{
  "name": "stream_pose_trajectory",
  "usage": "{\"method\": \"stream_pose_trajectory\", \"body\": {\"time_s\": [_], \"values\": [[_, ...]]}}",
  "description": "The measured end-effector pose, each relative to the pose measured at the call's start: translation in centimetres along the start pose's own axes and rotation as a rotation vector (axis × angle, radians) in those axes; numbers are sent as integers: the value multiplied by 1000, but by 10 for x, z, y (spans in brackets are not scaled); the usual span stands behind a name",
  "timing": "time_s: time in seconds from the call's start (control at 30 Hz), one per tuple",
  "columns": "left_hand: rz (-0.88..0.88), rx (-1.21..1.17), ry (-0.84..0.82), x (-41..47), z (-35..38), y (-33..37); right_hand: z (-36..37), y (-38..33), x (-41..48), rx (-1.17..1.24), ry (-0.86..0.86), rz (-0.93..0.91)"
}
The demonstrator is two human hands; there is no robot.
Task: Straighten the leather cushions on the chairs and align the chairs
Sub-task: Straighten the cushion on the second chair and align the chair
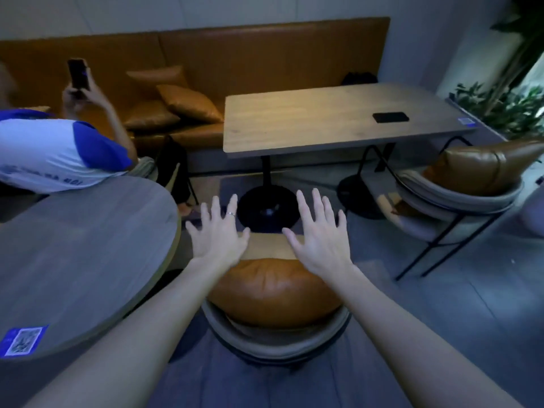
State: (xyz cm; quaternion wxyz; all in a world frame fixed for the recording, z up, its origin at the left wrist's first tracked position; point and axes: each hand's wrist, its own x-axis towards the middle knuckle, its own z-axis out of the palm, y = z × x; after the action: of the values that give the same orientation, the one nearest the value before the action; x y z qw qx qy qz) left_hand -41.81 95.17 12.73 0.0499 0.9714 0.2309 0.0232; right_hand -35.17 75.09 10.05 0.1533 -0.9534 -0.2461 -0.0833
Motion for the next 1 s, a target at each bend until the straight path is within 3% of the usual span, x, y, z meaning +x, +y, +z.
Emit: {"method": "stream_pose_trajectory", "body": {"time_s": [0.2, 0.37, 0.57, 0.83, 0.9, 1.0], "values": [[21, -2, -198, -3, 71, -37, 67, -37, -34, -59, -181, 107], [25, 52, -283, -8, 102, -55, 98, -53, -39, -42, -233, 146], [86, 224, -175, -25, 121, -59, 126, -45, -64, -105, -313, 161], [220, 76, -91, -46, 111, -98, 110, -20, -87, -69, -209, 205], [107, -30, -60, -59, 109, -109, 99, -17, -94, -26, -152, 269], [-301, -388, -51, -74, 112, -113, 86, -15, -102, 88, -65, 469]]}}
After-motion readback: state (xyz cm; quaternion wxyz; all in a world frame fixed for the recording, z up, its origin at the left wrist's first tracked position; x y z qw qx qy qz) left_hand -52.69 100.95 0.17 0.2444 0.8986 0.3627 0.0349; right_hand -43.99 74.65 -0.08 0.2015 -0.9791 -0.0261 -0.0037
